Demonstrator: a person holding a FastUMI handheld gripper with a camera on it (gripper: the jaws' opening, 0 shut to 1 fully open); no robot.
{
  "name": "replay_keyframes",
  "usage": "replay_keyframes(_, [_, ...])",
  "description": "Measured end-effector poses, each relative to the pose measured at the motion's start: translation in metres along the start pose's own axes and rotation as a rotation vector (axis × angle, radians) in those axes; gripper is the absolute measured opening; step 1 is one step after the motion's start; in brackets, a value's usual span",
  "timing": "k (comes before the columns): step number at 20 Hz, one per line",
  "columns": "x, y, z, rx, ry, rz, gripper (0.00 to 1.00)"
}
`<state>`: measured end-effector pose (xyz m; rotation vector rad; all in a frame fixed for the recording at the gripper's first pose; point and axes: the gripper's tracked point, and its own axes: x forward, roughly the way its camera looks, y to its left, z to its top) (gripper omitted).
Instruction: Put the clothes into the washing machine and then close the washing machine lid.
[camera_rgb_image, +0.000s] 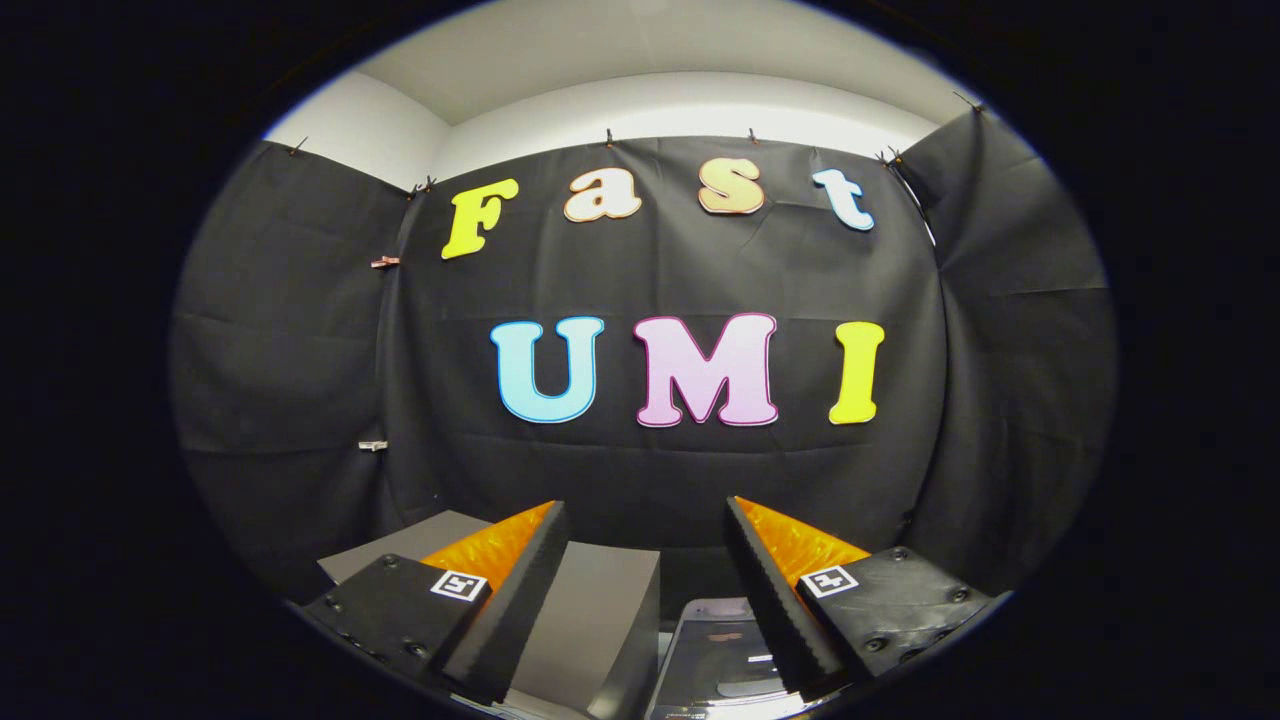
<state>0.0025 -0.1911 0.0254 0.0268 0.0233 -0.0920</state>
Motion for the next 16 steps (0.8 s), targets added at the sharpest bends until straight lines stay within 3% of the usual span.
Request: replay_keyframes(16, [0.0011,0.0061,0.0012,-0.005,-0.004,0.017,0.98])
